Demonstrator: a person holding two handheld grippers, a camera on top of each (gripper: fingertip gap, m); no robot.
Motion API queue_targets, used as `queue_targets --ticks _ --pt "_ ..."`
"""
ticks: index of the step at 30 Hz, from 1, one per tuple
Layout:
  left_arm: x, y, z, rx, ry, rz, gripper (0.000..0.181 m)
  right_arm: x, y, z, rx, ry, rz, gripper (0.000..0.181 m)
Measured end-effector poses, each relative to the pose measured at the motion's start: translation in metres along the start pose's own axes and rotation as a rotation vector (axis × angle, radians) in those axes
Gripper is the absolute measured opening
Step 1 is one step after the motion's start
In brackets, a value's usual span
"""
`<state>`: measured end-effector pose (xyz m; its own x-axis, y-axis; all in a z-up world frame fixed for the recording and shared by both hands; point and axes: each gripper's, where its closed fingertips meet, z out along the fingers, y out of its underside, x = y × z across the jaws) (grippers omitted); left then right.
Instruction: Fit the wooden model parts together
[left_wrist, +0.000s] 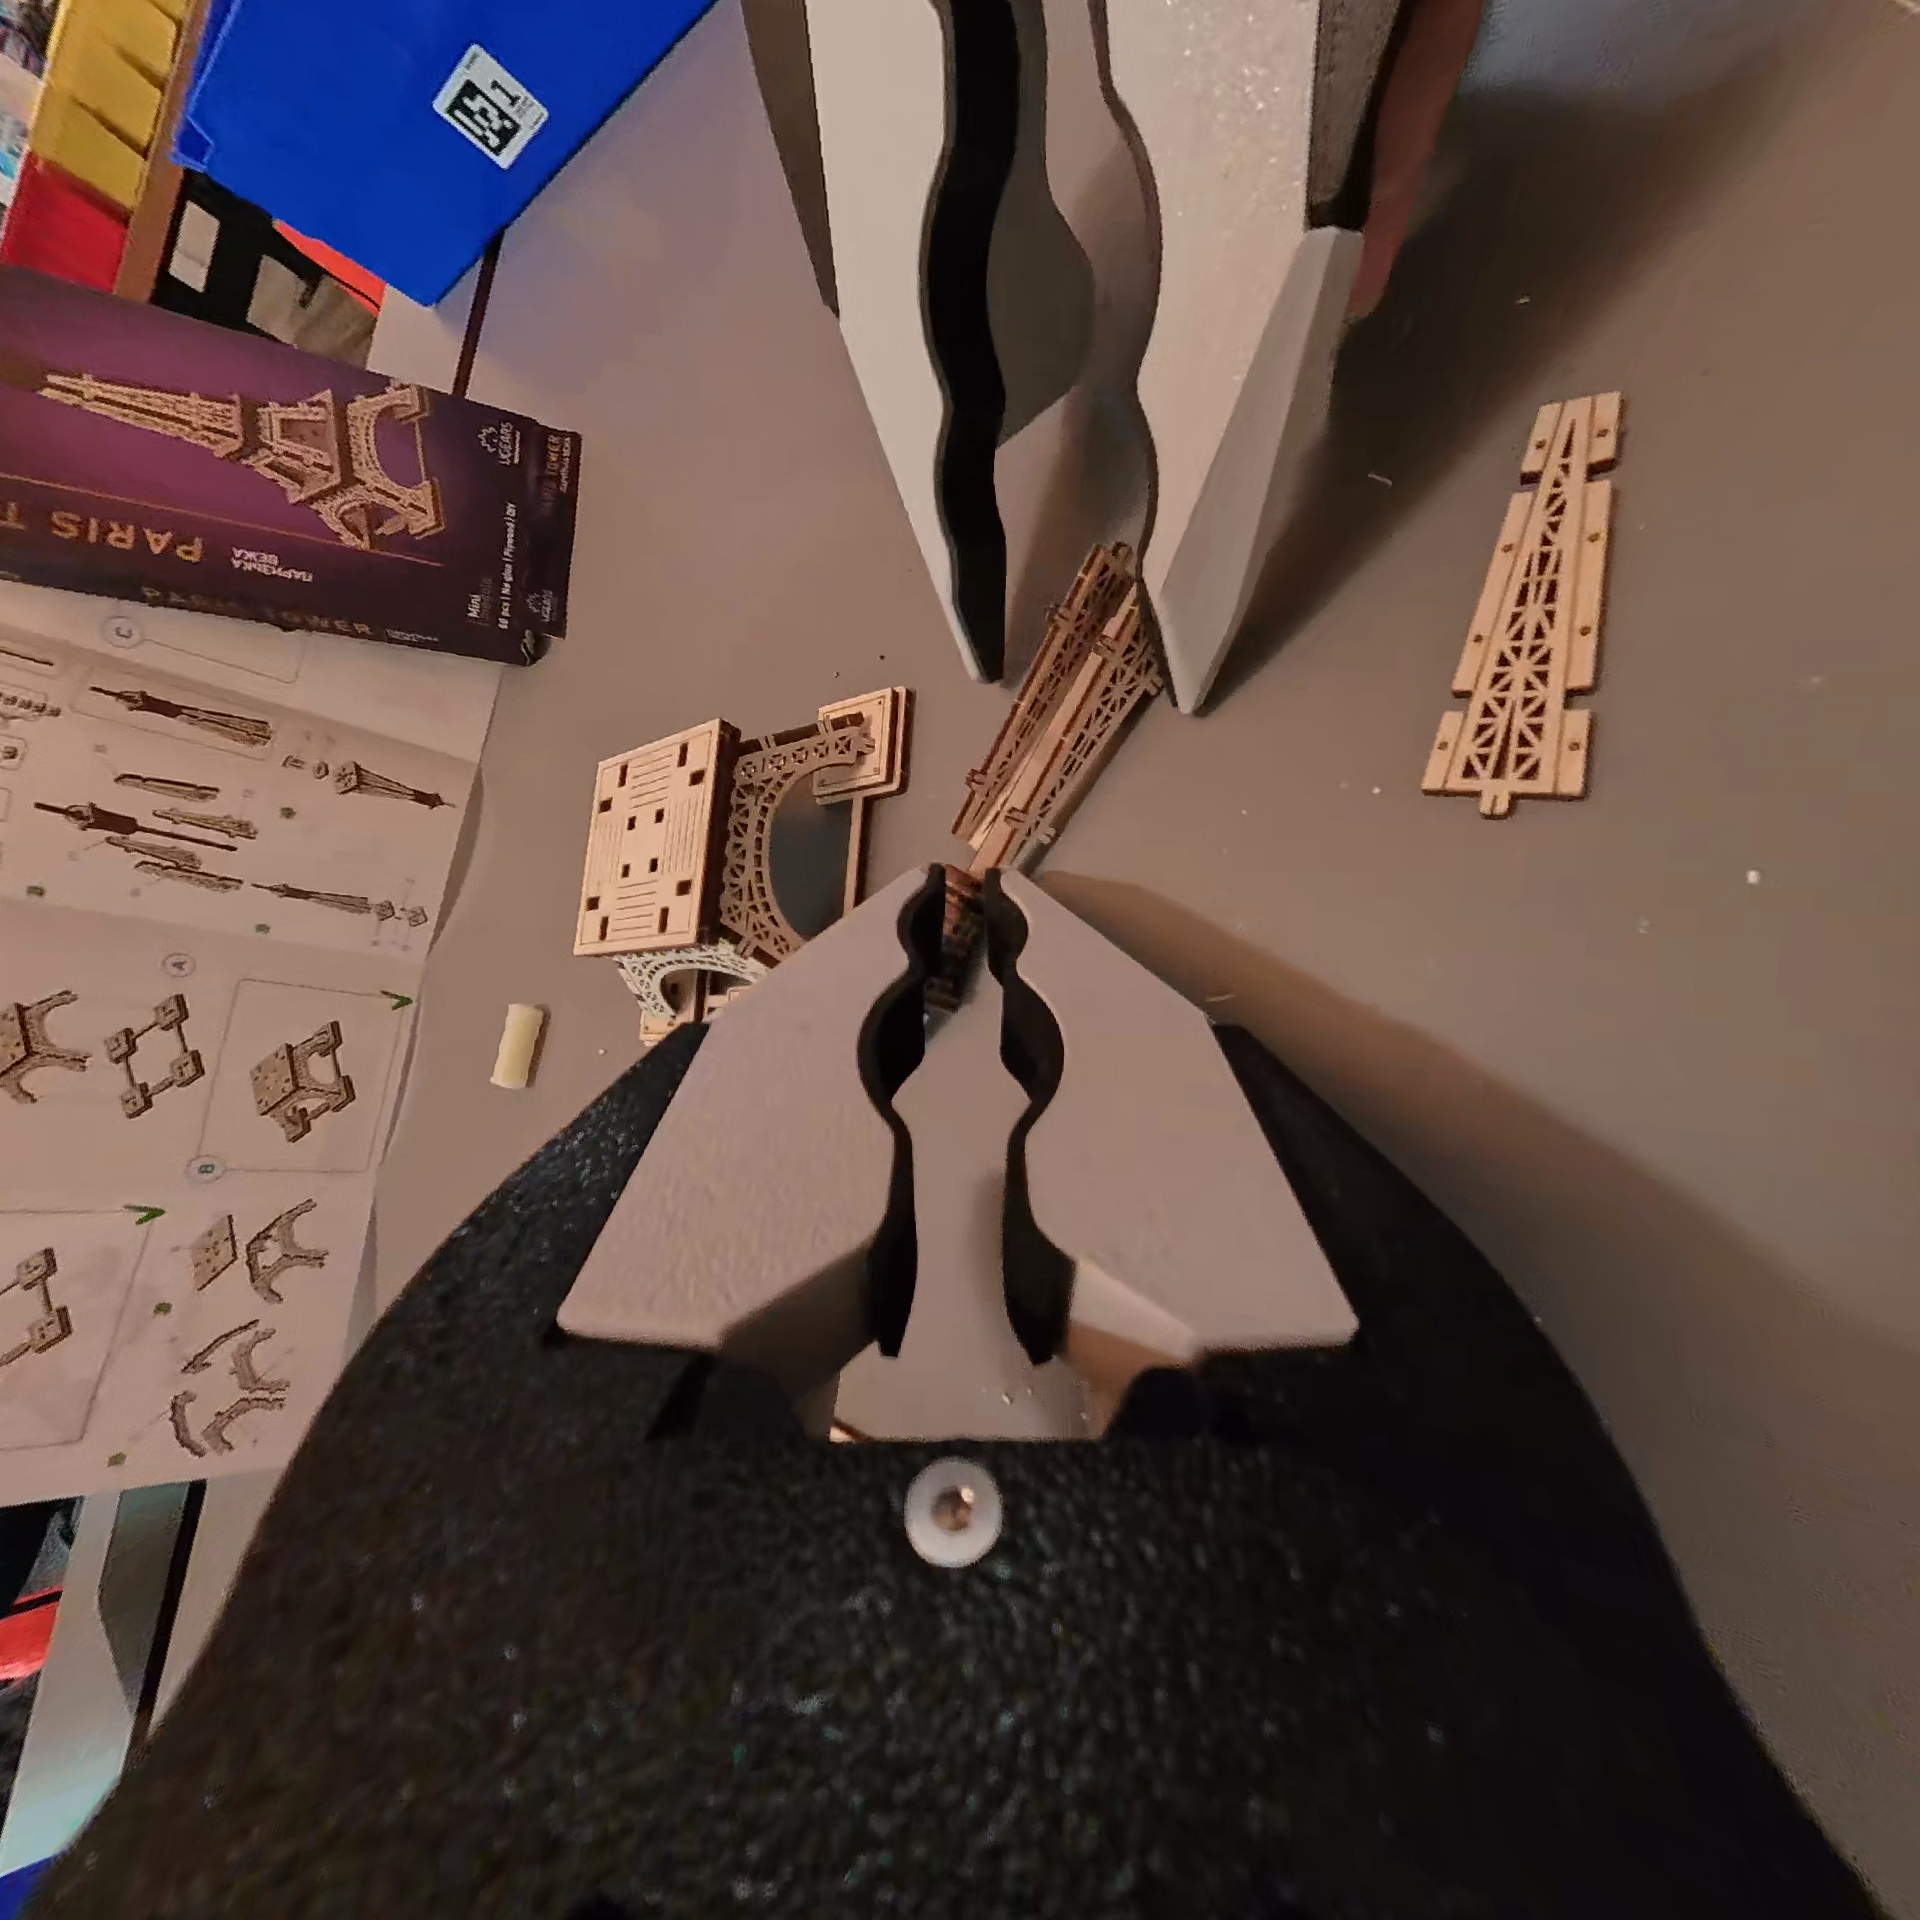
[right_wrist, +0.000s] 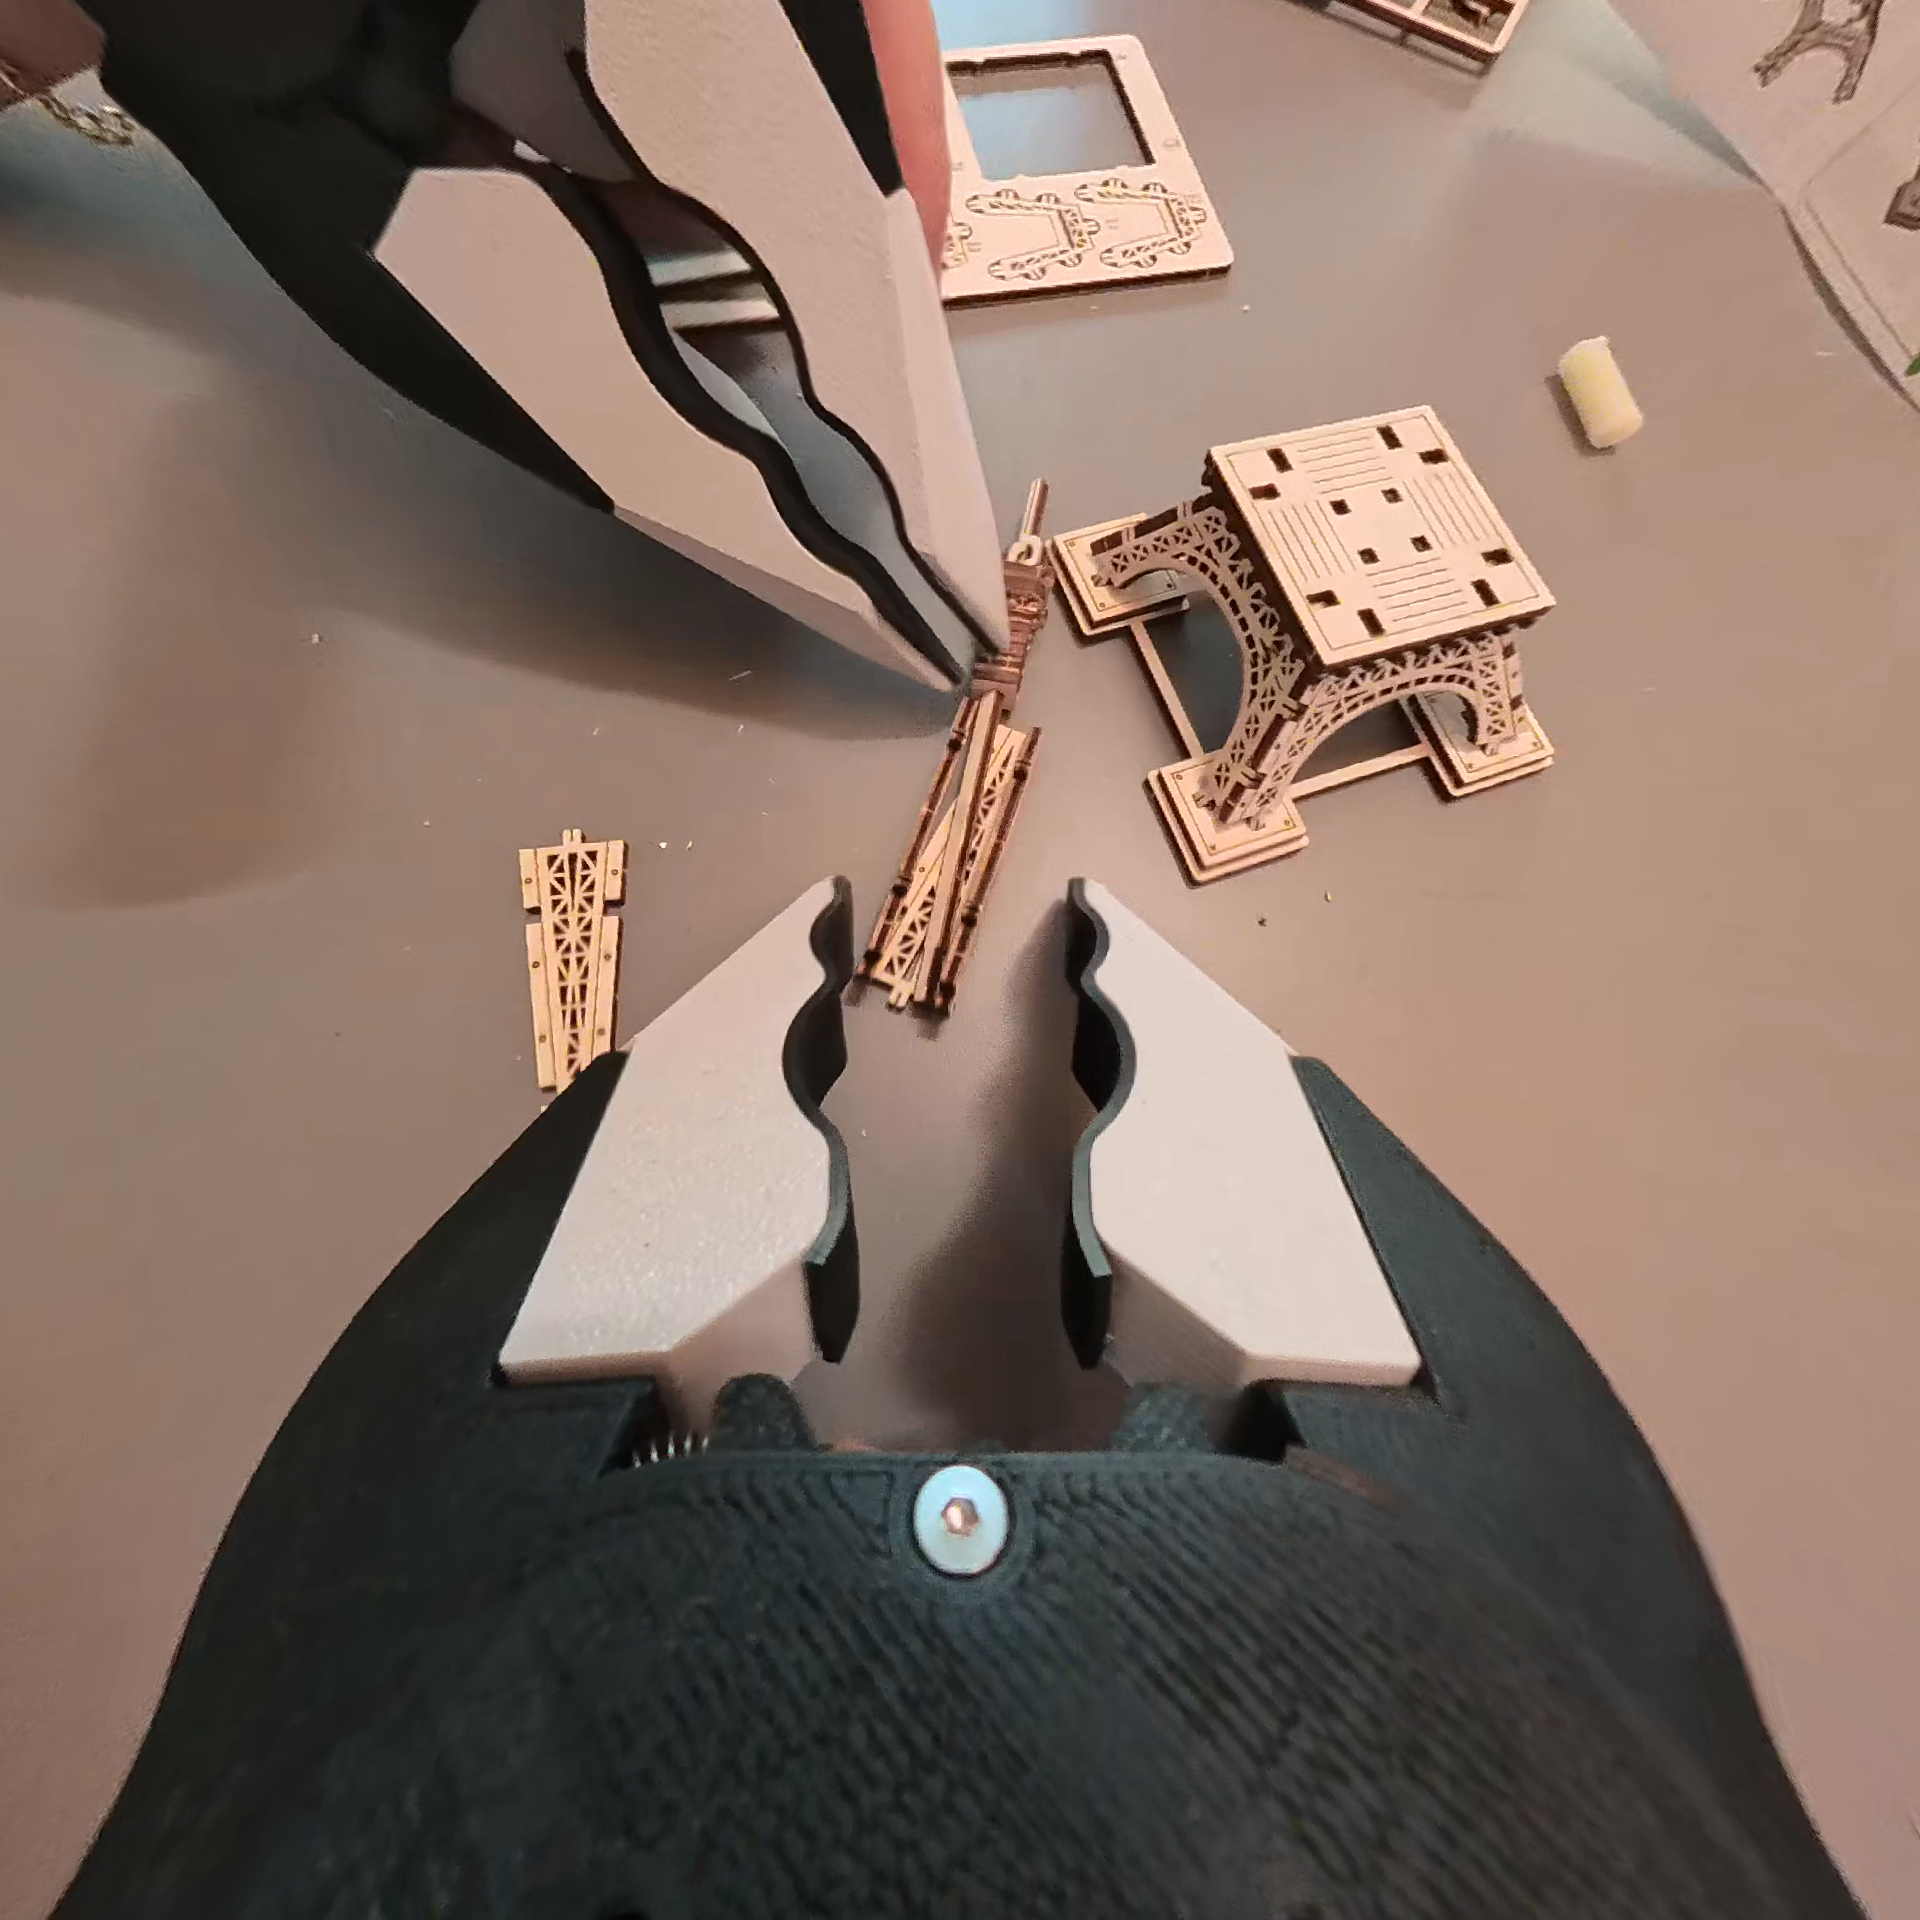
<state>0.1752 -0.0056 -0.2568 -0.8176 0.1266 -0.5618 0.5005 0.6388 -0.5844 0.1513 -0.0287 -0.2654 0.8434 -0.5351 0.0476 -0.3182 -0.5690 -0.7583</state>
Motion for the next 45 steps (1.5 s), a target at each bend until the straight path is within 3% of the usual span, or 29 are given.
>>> queue_targets --ticks 10,14,30,35,37,39,45 --pt "-0.004 0.002 0.000 -0.010 -0.003 0.037 0.009 -0.005 -0.001 0.002 -0.004 -0.049 0.006 0.019" --pt "0.009 -0.004 -0.003 0.030 0.096 0.020 0.015 -0.005 -0.001 0.002 -0.004 -0.055 0.012 0.019" --pt "0.011 -0.004 0.004 0.033 0.074 0.045 0.014 -0.007 -0.001 0.002 -0.004 -0.061 0.000 0.019" --pt "0.013 -0.001 -0.003 0.041 0.107 -0.025 0.023 -0.008 0.000 0.000 -0.001 -0.043 -0.023 0.022" --pt "0.010 0.003 -0.005 0.016 0.109 -0.015 0.023 -0.006 0.002 -0.003 0.002 -0.027 -0.027 0.033" --pt "0.002 0.011 -0.006 -0.044 0.097 0.020 0.025 -0.009 0.006 -0.007 -0.003 -0.053 -0.006 0.030" --pt "-0.005 0.017 -0.001 -0.076 0.246 -0.079 0.030 -0.014 0.004 -0.005 0.000 -0.075 -0.035 0.029"
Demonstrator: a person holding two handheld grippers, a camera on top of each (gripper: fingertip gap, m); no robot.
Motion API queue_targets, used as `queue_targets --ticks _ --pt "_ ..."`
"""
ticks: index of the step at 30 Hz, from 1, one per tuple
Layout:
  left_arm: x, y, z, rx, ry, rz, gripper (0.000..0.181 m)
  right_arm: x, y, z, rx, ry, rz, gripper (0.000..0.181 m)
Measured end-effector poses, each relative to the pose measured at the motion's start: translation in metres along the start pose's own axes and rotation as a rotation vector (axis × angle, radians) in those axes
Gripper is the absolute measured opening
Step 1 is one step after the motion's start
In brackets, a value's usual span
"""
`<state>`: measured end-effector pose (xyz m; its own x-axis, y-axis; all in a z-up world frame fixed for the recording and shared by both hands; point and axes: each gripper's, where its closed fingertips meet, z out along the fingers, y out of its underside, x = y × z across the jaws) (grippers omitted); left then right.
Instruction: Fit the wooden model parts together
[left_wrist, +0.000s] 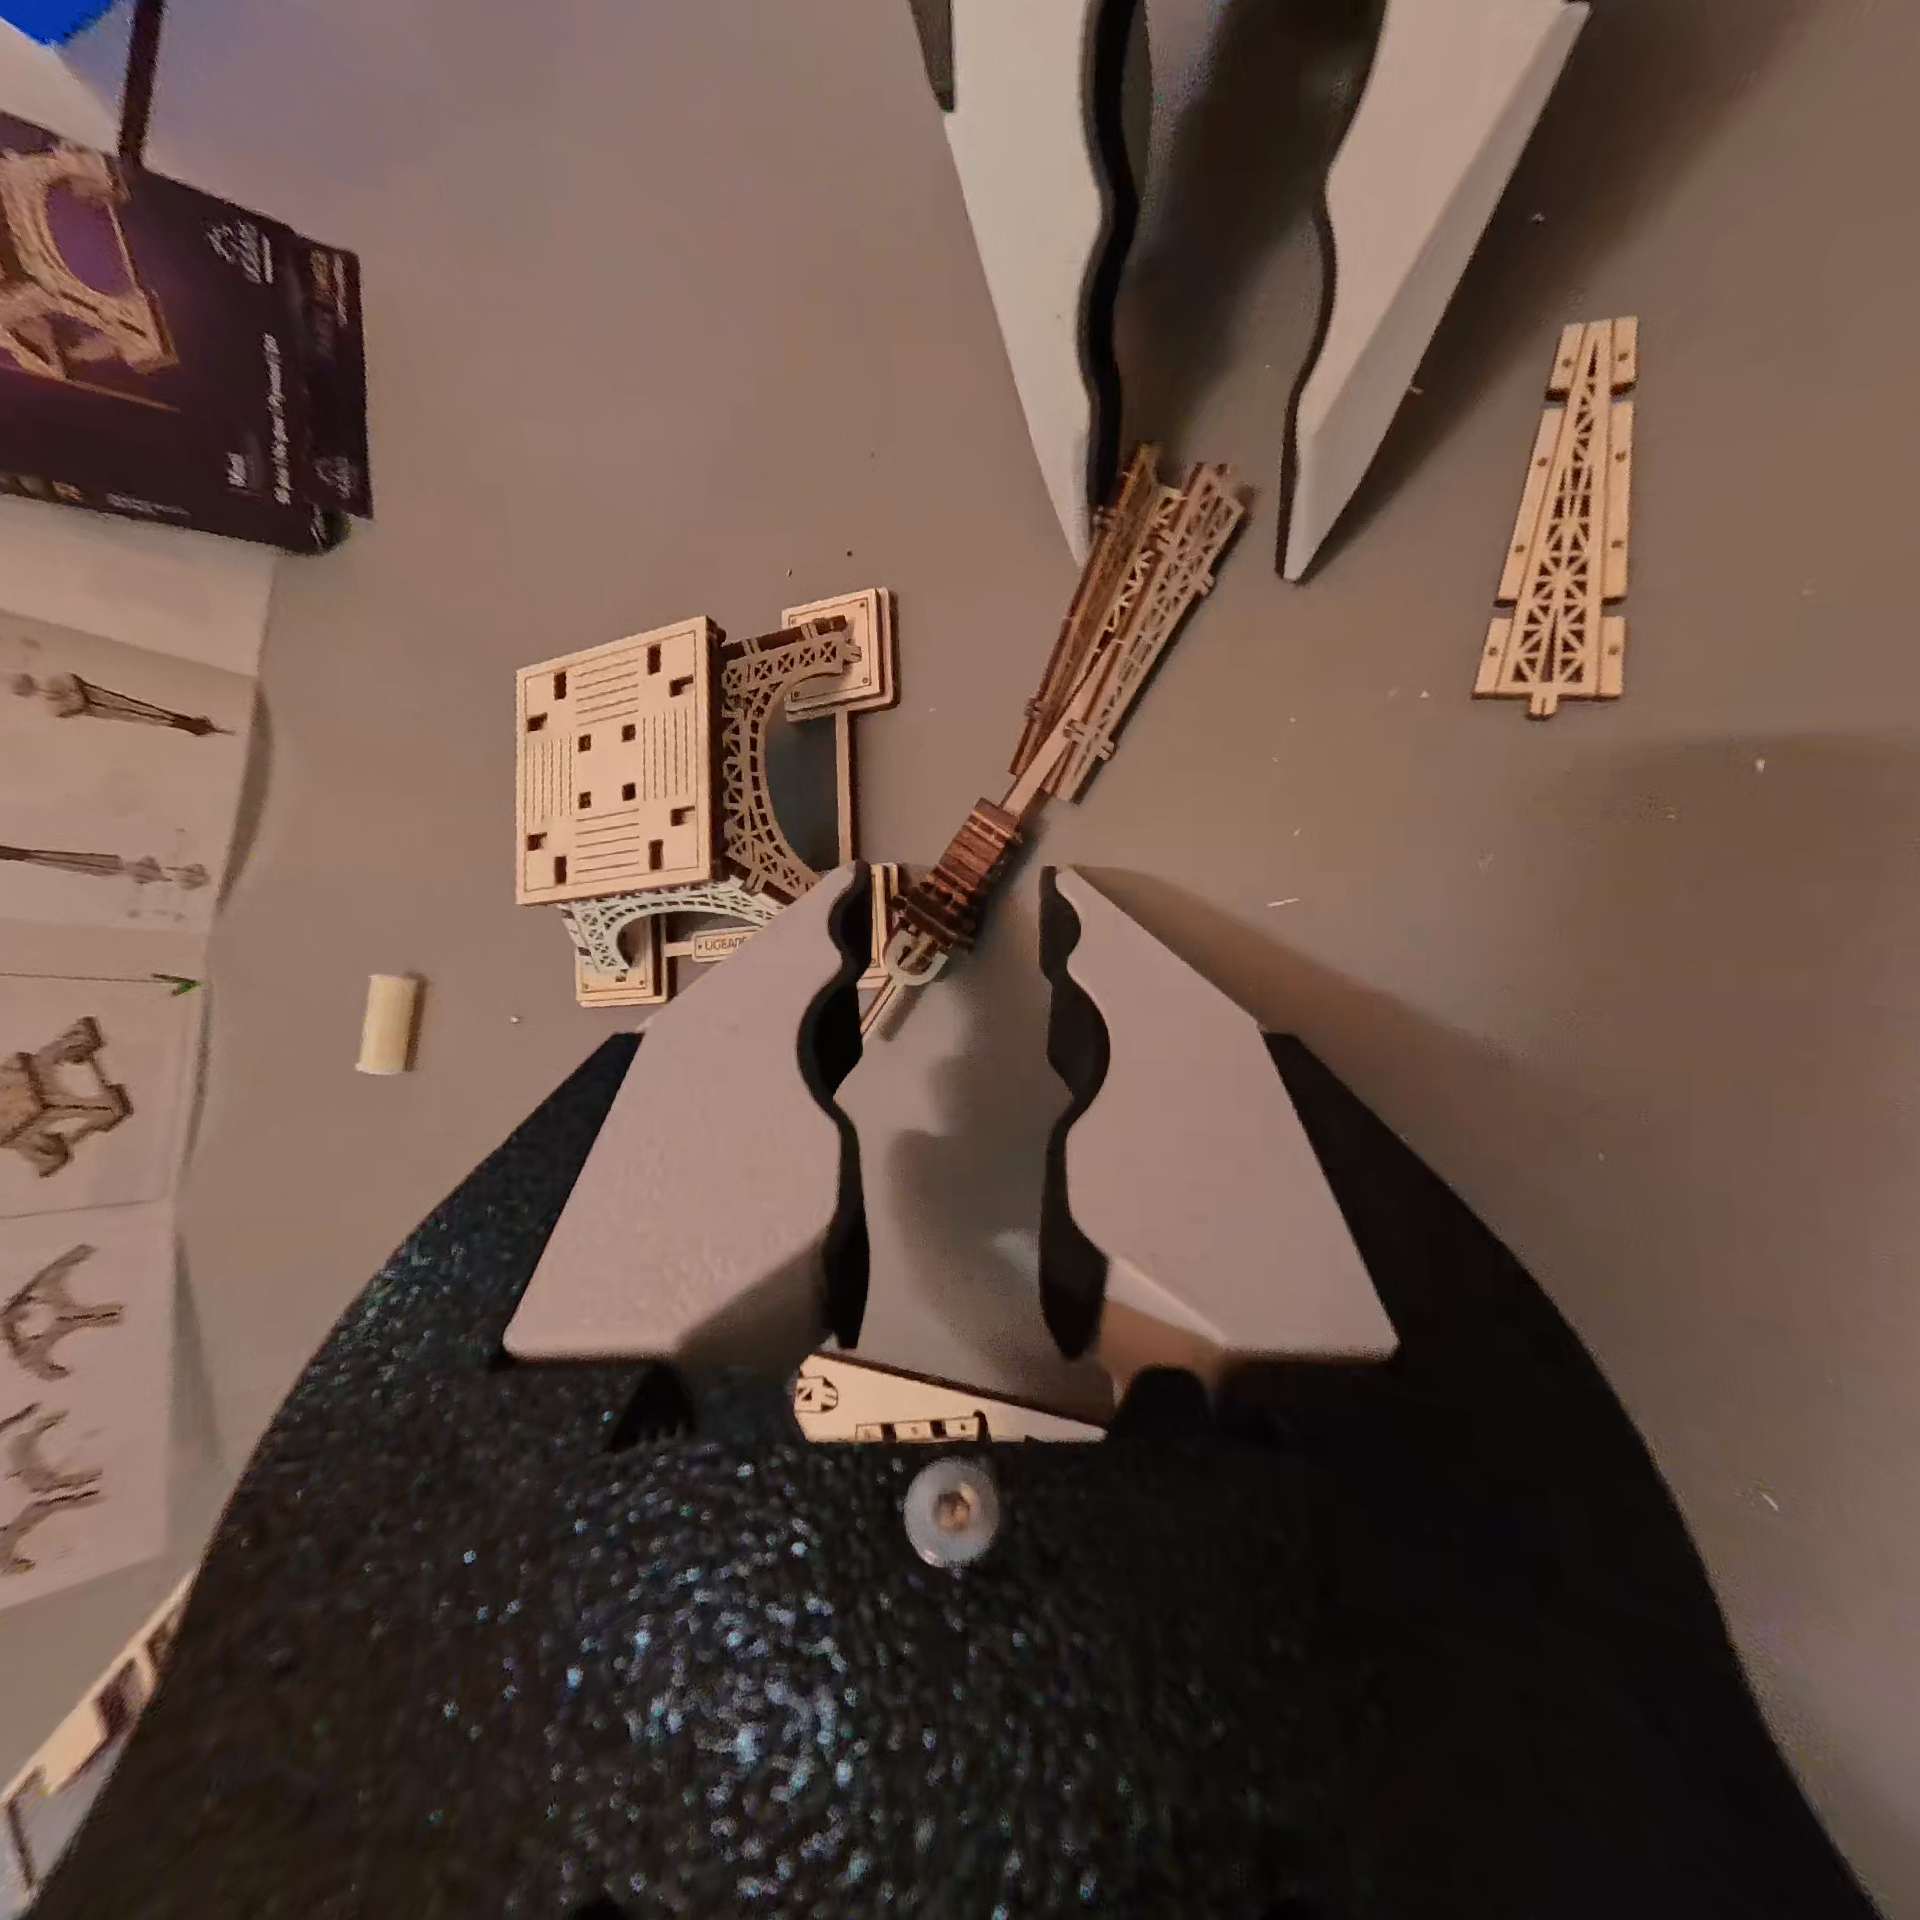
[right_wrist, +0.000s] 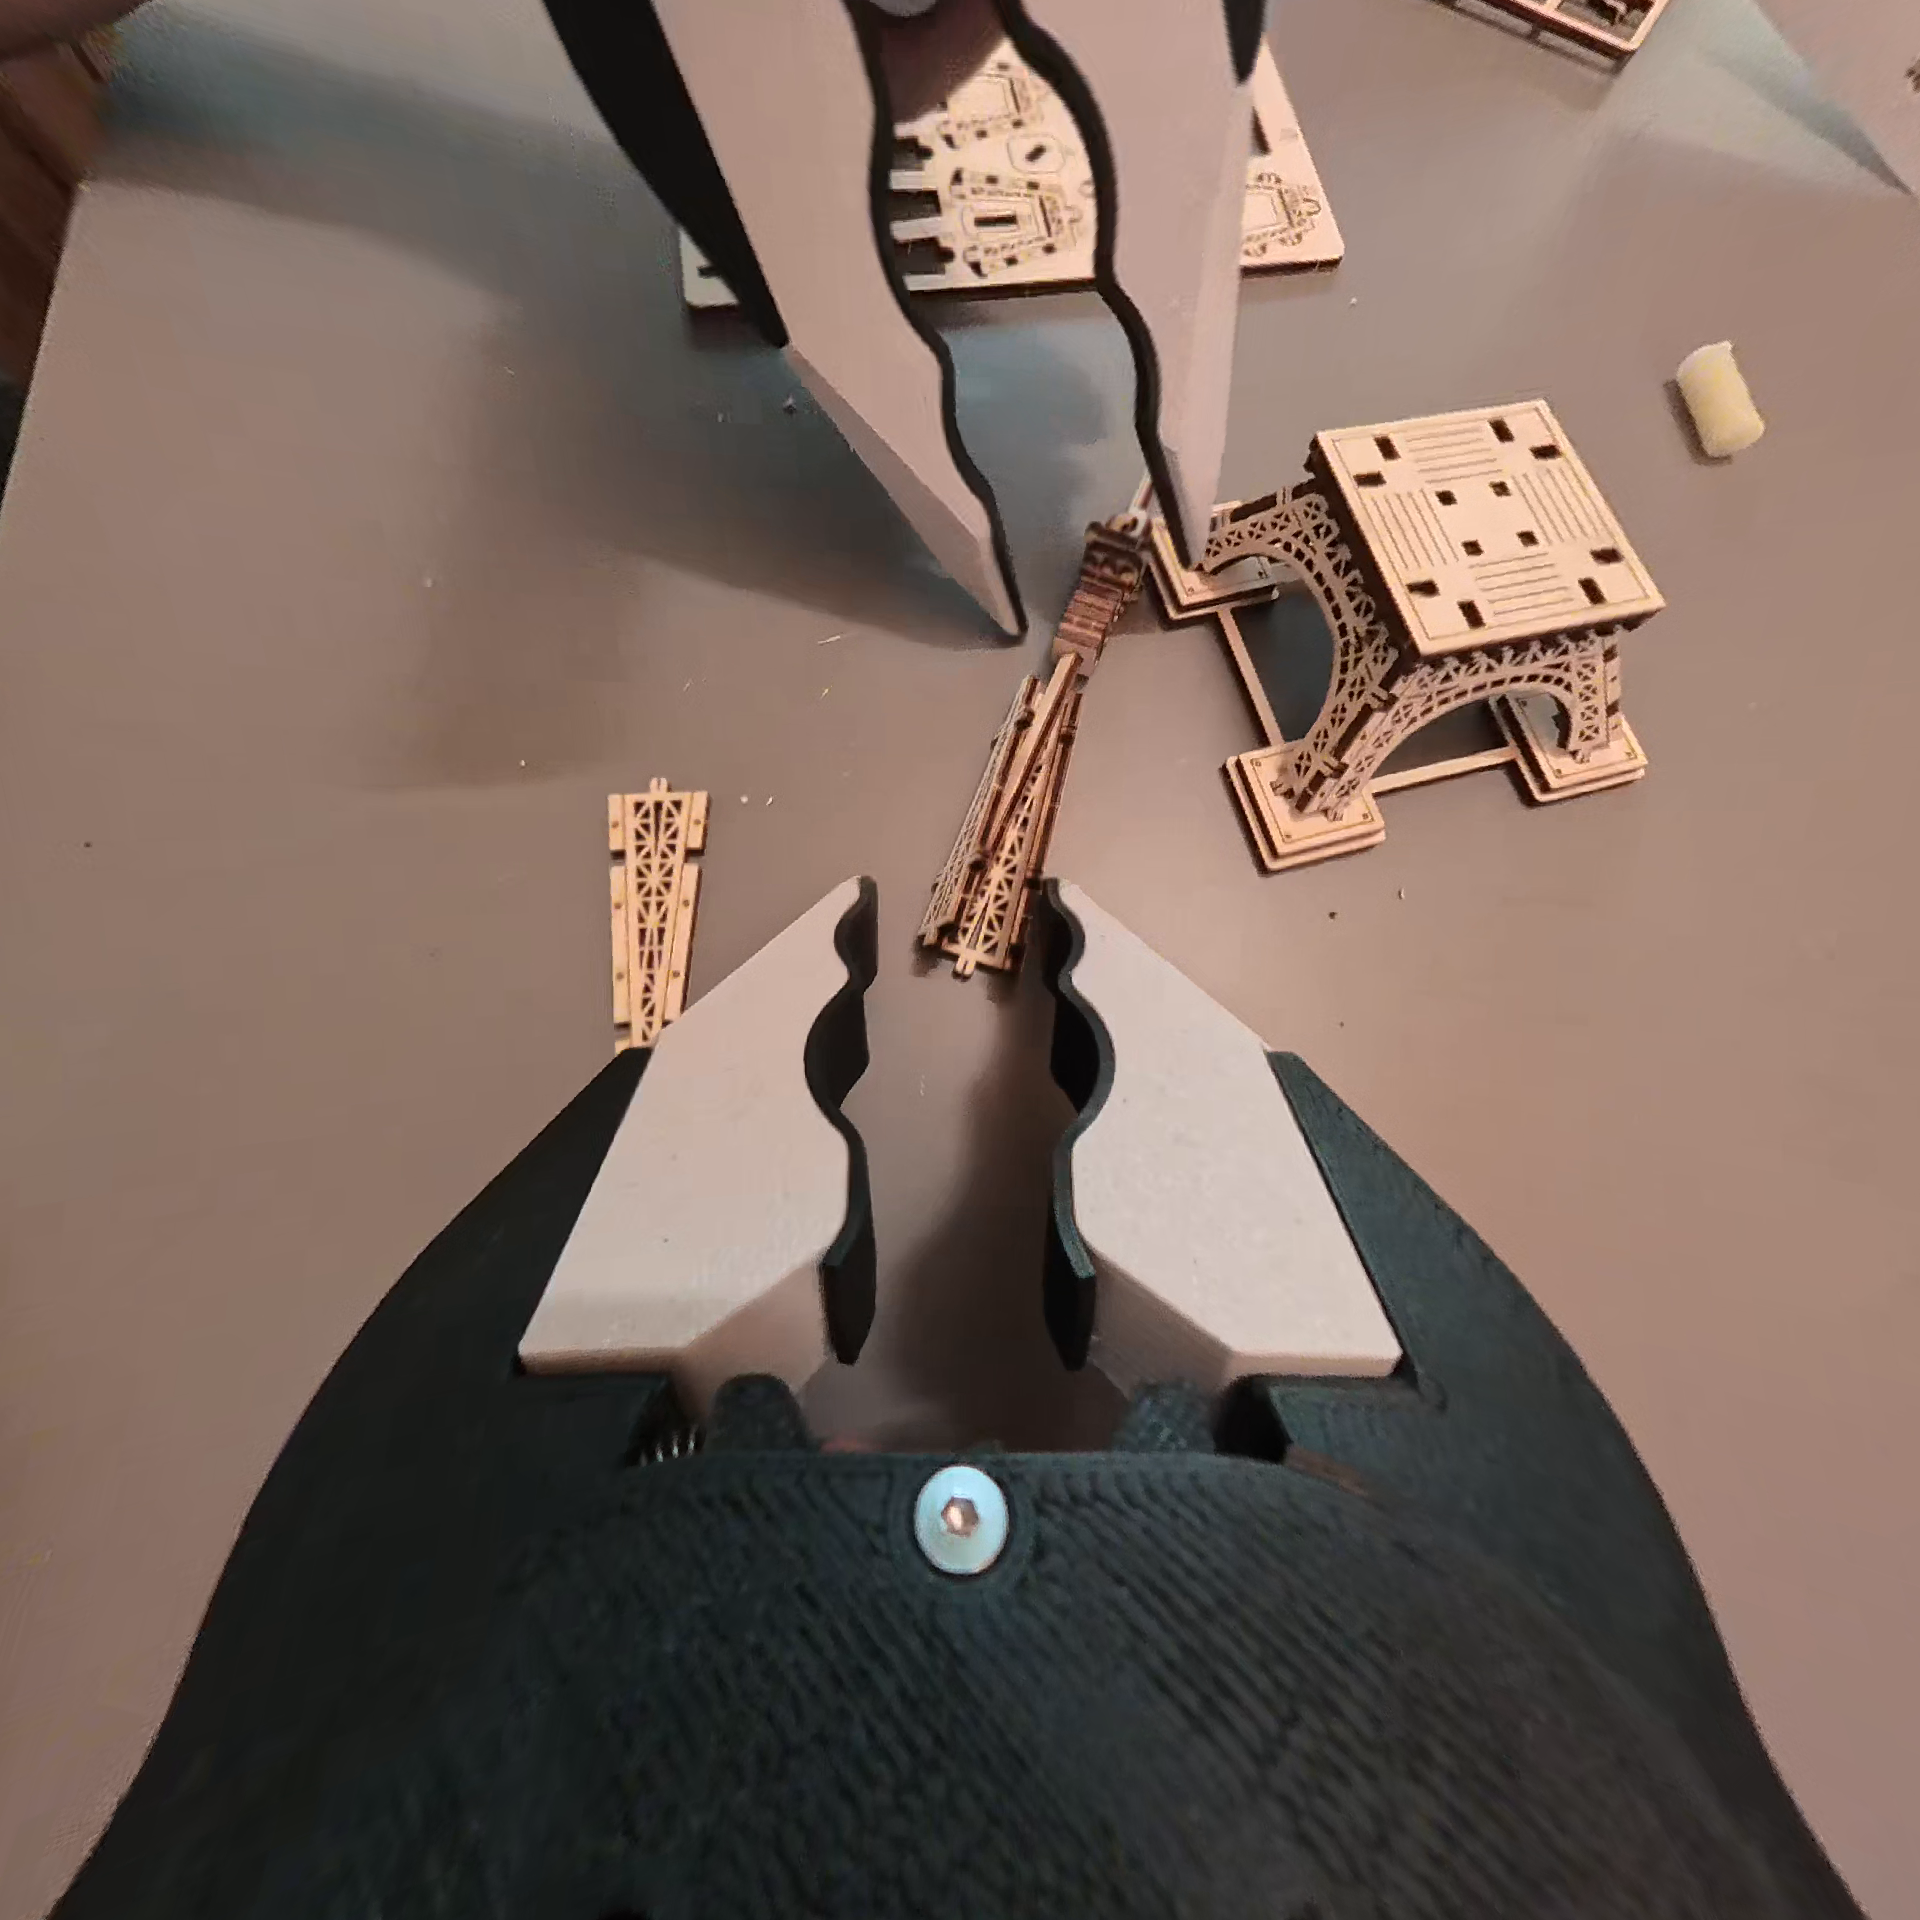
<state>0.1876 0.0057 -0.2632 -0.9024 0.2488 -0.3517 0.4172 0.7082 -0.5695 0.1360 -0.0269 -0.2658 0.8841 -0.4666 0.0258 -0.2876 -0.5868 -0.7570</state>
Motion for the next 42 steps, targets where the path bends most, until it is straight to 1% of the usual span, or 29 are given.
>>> queue_targets --ticks 2,5,10,12,13,16,18,19,21,23,24,25,26,27,28,29,32,35,39,42 --pt "-0.001 0.003 0.001 -0.012 0.020 -0.043 0.022 -0.001 -0.001 0.002 -0.002 -0.009 0.008 0.023" --pt "-0.003 0.012 -0.004 -0.041 -0.008 -0.075 0.018 0.001 -0.001 0.001 -0.003 -0.006 0.025 0.021" --pt "-0.013 0.044 -0.026 -0.146 -0.119 -0.117 0.017 0.002 0.001 -0.001 -0.003 0.010 0.029 0.020" --pt "-0.014 0.052 -0.034 -0.156 -0.151 -0.145 0.018 0.002 0.002 -0.002 -0.003 0.015 0.029 0.020" --pt "-0.014 0.052 -0.037 -0.142 -0.161 -0.157 0.020 0.001 0.002 -0.002 -0.002 0.019 0.026 0.020" --pt "-0.022 0.046 -0.050 -0.088 -0.256 -0.196 0.027 0.005 0.002 -0.003 -0.001 0.044 0.022 0.026" --pt "-0.022 0.035 -0.056 -0.006 -0.302 -0.253 0.031 0.003 0.002 -0.002 -0.002 0.039 0.028 0.020" --pt "-0.017 0.028 -0.055 0.039 -0.297 -0.299 0.031 0.003 0.002 -0.002 -0.002 0.051 0.031 0.019" --pt "0.001 0.016 -0.048 0.112 -0.221 -0.377 0.031 0.004 0.002 -0.002 -0.002 0.075 0.028 0.020" --pt "0.014 0.009 -0.041 0.153 -0.173 -0.417 0.031 0.004 0.002 -0.003 -0.003 0.089 0.029 0.020" --pt "0.018 0.009 -0.039 0.155 -0.165 -0.434 0.031 0.005 0.002 -0.003 -0.005 0.093 0.034 0.022" --pt "0.021 0.010 -0.037 0.150 -0.158 -0.446 0.031 0.008 0.002 -0.003 -0.005 0.111 0.051 0.035" --pt "0.023 0.012 -0.035 0.143 -0.153 -0.454 0.030 0.012 0.001 -0.003 -0.003 0.134 0.080 0.051" --pt "0.024 0.013 -0.033 0.134 -0.154 -0.461 0.029 0.016 0.000 -0.002 -0.001 0.151 0.113 0.060" --pt "0.025 0.015 -0.032 0.122 -0.156 -0.467 0.029 0.018 -0.002 0.001 0.000 0.154 0.135 0.065" --pt "0.026 0.016 -0.031 0.105 -0.153 -0.467 0.029 0.017 -0.004 0.003 -0.004 0.144 0.141 0.064" --pt "0.028 0.018 -0.031 0.087 -0.146 -0.490 0.028 0.015 -0.007 0.010 -0.029 0.124 0.135 0.041" --pt "0.030 0.014 -0.031 0.124 -0.110 -0.571 0.028 0.011 -0.009 0.013 -0.050 0.102 0.116 0.015" --pt "0.027 0.003 -0.035 0.206 -0.078 -0.667 0.028 0.011 -0.010 0.012 -0.040 0.119 0.109 0.015" --pt "0.027 -0.005 -0.037 0.254 -0.058 -0.683 0.029 0.016 -0.021 0.005 0.049 0.167 0.106 0.013"
